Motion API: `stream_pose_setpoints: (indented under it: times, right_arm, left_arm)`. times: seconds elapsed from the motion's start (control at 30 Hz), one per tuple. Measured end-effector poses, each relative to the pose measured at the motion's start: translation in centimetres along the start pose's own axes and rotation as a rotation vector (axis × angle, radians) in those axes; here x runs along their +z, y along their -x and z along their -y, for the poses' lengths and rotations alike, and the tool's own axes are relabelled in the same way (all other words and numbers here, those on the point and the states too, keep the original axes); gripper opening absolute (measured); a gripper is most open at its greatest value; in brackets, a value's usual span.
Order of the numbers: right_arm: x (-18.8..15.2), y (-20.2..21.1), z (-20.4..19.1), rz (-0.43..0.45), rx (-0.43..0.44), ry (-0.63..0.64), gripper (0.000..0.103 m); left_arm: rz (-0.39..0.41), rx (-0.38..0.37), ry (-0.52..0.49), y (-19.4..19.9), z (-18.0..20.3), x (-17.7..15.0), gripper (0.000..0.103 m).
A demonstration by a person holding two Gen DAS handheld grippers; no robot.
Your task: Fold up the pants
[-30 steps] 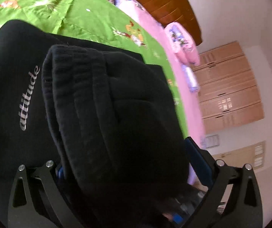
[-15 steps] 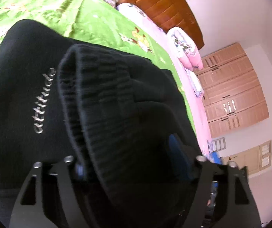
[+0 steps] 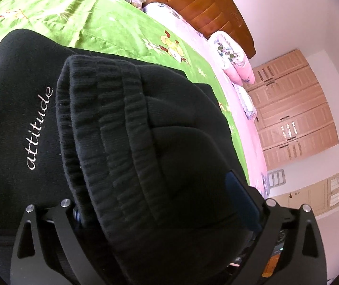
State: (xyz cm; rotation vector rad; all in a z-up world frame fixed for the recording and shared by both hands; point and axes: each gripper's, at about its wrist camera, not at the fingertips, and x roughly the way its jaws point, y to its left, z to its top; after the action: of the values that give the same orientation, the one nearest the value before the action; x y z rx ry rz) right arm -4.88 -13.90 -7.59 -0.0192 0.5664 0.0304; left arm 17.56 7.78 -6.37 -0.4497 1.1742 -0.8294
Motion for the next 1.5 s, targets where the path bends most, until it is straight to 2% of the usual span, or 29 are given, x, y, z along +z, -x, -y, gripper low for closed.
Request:
stream_pose_setpoints:
  times: [0.03, 0.07, 0.1, 0.13, 0.17, 0.27, 0.33, 0.4, 0.5, 0.6, 0.67, 0.7, 0.73, 0.77, 0.8, 0.83, 0.9, 1.0, 1.07, 1.13, 1.17, 1.2, 1.23, 1.3, 1.33, 1.4, 1.43, 1.5]
  right_arm:
    - [-0.1, -0.4, -0.2, -0.008, -0.017, 0.005, 0.091]
    - [-0.2, -0.6, -0.3, -0.002, -0.028, 0.001, 0.091]
    - [-0.2, -0.7, -0.2, 0.004, -0.034, -0.015, 0.091]
    - [-0.2, -0.8, -0.2, 0.0, -0.039, -0.022, 0.091]
    - [-0.2, -0.9, 0.0, -0.001, -0.05, -0.03, 0.091]
    - [0.2, -1.0, 0.6, -0.001, -0.085, -0.05, 0.091]
    - [0.5, -0.7, 0.6, 0.012, -0.142, -0.035, 0.091]
    - [0.9, -0.4, -0.1, 0.02, -0.179, 0.01, 0.091]
    - [1.4, 0.1, -1.7, 0.041, -0.184, 0.072, 0.091]
    - [1.9, -0.4, -3.7, 0.04, -0.203, 0.156, 0.091]
    - [1.7, -1.8, -3.5, -0.012, -0.19, 0.147, 0.091]
    - [1.4, -2.5, -3.3, -0.041, -0.189, 0.14, 0.091]
    - [1.1, -2.5, -2.9, -0.041, -0.162, 0.11, 0.091]
    - [1.1, -2.4, -2.6, -0.047, -0.146, 0.09, 0.091]
    - [1.1, -2.4, -2.6, -0.048, -0.144, 0.091, 0.091]
    - [1.2, -2.4, -2.7, -0.047, -0.15, 0.105, 0.091]
    - [1.2, -2.5, -2.6, -0.048, -0.151, 0.102, 0.091]
    - [1.1, -2.6, -1.9, -0.056, -0.126, 0.067, 0.091]
    - [1.2, -2.6, -1.8, -0.062, -0.117, 0.06, 0.093]
    - [1.2, -2.1, -1.7, -0.072, -0.076, 0.067, 0.093]
    - [1.1, -1.6, -1.7, -0.077, -0.039, 0.069, 0.093]
    - [1.0, -1.2, -1.2, -0.092, 0.035, 0.066, 0.093]
    - [0.8, -0.4, -0.7, -0.118, 0.167, 0.07, 0.093]
    - [0.8, 2.2, 0.1, -0.064, 0.277, 0.092, 0.093]
    - [1.1, 2.9, 0.2, -0.049, 0.302, 0.101, 0.093]
    - [2.4, 4.2, 0.2, -0.001, 0.32, 0.119, 0.093]
    - [2.9, 4.4, 0.0, 0.021, 0.318, 0.118, 0.093]
    - [4.7, 3.9, -0.7, 0.068, 0.324, 0.079, 0.093]
  left_arm:
    - [0.006, 0.027, -0.005, -0.1, 0.1, -0.1, 0.08]
    - [0.021, 0.086, -0.007, 0.1, 0.0, -0.3, 0.056]
    - [0.03, 0.107, -0.008, 0.2, -0.1, -0.5, 0.052]
    - [0.038, 0.083, -0.014, 0.5, -0.2, -0.8, 0.04]
    - [0.043, 0.074, -0.018, 0.6, -0.2, -0.9, 0.034]
    - [0.076, 0.132, -0.117, 1.6, 2.2, -0.6, 0.026]
    - [0.091, 0.129, -0.167, 2.8, 3.9, 0.3, 0.024]
    - [0.126, 0.13, -0.226, 5.3, 5.9, 1.5, 0.023]
    - [0.202, 0.12, -0.256, 9.7, 6.7, 2.4, 0.022]
    - [0.248, 0.129, -0.205, 12.1, 4.2, 2.0, 0.022]
    - [0.232, 0.153, -0.095, 11.9, -1.0, 1.4, 0.022]
    - [0.198, 0.156, 0.003, 10.5, -4.8, 1.0, 0.022]
    - [0.165, 0.153, 0.057, 8.9, -7.0, 0.6, 0.023]
    - [0.168, 0.097, 0.096, 8.1, -9.1, 0.1, 0.025]
    - [0.218, -0.044, 0.127, 8.2, -10.9, -0.6, 0.026]
    - [0.225, -0.079, 0.145, 8.5, -11.7, -0.6, 0.026]
    - [0.234, -0.06, 0.125, 8.7, -11.4, -0.5, 0.026]
    - [0.211, 0.046, 0.049, 8.9, -9.6, 0.1, 0.029]
    - [0.204, 0.098, 0.017, 9.1, -9.0, 0.5, 0.041]
    - [0.199, 0.16, 0.009, 9.5, -8.8, 0.6, 0.046]
    - [0.209, 0.182, 0.025, 10.0, -8.6, 0.6, 0.053]
    - [0.237, 0.222, 0.049, 11.0, -8.4, 0.3, 0.06]
    - [0.268, 0.292, 0.068, 12.1, -8.1, 0.1, 0.082]
    - [0.38, 0.423, 0.066, 14.5, -6.6, -1.1, 0.086]
    - [0.425, 0.418, 0.038, 15.8, -5.4, -2.1, 0.086]
    - [0.459, 0.342, -0.041, 16.6, -3.0, -3.2, 0.086]
    - [0.451, 0.286, -0.122, 16.3, -0.8, -3.9, 0.087]
    - [0.405, 0.279, -0.236, 14.3, 2.1, -4.6, 0.091]
